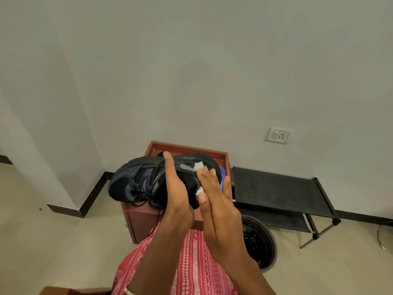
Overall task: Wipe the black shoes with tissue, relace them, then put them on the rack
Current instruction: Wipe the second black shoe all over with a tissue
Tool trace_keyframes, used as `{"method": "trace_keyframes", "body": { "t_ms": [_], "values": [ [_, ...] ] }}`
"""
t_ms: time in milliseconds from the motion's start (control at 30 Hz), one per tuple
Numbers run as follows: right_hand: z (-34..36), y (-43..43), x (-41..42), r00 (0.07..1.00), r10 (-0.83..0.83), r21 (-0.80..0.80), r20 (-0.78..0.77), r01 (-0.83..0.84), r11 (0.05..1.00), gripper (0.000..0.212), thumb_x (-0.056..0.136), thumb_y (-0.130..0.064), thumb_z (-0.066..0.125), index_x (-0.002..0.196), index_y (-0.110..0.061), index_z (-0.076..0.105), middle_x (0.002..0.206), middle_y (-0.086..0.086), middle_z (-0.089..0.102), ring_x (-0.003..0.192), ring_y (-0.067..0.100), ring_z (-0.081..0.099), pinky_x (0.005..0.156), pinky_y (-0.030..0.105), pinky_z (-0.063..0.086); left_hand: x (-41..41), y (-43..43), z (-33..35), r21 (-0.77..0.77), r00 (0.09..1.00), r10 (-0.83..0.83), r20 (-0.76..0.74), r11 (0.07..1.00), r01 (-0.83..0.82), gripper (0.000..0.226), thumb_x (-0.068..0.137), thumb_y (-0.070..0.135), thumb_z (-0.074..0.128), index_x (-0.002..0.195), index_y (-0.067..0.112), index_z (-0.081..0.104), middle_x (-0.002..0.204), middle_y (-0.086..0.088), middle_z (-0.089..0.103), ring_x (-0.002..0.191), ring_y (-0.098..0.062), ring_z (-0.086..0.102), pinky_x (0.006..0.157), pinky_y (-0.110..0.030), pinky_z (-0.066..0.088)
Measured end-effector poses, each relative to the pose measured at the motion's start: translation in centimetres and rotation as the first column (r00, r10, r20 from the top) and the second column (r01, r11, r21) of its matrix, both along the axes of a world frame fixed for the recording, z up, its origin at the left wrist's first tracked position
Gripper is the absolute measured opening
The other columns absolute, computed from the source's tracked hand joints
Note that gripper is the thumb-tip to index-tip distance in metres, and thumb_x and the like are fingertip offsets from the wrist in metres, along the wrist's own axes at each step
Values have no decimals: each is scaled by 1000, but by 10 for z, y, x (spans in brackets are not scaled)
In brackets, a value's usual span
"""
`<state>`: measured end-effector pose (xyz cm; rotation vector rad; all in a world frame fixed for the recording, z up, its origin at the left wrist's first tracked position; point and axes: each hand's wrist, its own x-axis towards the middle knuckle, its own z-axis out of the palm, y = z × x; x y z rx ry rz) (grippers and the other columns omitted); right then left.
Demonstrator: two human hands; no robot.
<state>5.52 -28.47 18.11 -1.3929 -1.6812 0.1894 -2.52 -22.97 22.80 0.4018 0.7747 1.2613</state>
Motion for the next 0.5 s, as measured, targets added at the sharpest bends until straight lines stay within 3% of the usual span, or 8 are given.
{"method": "trace_keyframes", "body": {
  "t_ms": [67,167,200,300,367,500],
  "values": [
    [11,10,2,1000,27,-23,13,-27,999,42,109,-25,35,150,-23,43,154,-10,42,148,-5,19,125,27,8,5,-5,-2,-9,999,-42,-21,999,42,73,87,75,42,117,15,70,113,-7,75,102,-21,72,99,-39,51],
    [33,25,6,995,45,-65,93,-39,997,42,108,-24,37,150,-23,43,146,-6,52,131,-32,5,122,16,2,10,-12,-2,27,992,-90,-90,995,93,64,91,73,36,115,24,70,112,0,75,103,-15,72,96,-36,51],
    [38,28,7,992,56,-84,115,-47,995,41,108,-25,37,149,-23,45,143,-4,56,129,-33,6,123,18,4,10,-13,-1,29,992,-92,-92,995,95,62,92,71,36,114,24,71,108,0,76,100,-13,72,93,-35,52],
    [39,26,7,992,98,-72,77,-93,993,40,109,-30,37,144,-22,52,145,-4,55,143,-8,26,126,39,18,7,-10,-1,16,996,-75,-39,997,76,64,91,73,37,114,22,71,105,-1,77,98,-16,73,92,-37,51],
    [28,15,5,994,97,-55,50,-94,994,43,109,-32,33,147,-21,49,151,-9,47,148,-2,25,125,45,17,3,-9,1,-5,997,-73,-8,997,73,73,87,76,40,119,17,70,111,-6,75,102,-21,73,95,-39,51],
    [-2,-9,7,997,65,-36,37,-63,997,55,107,-45,22,159,-24,23,160,-33,12,152,4,16,122,53,24,-4,-3,6,-43,997,-56,45,997,58,78,85,76,43,116,10,71,107,-11,76,95,-24,74,87,-40,55]
  ]
}}
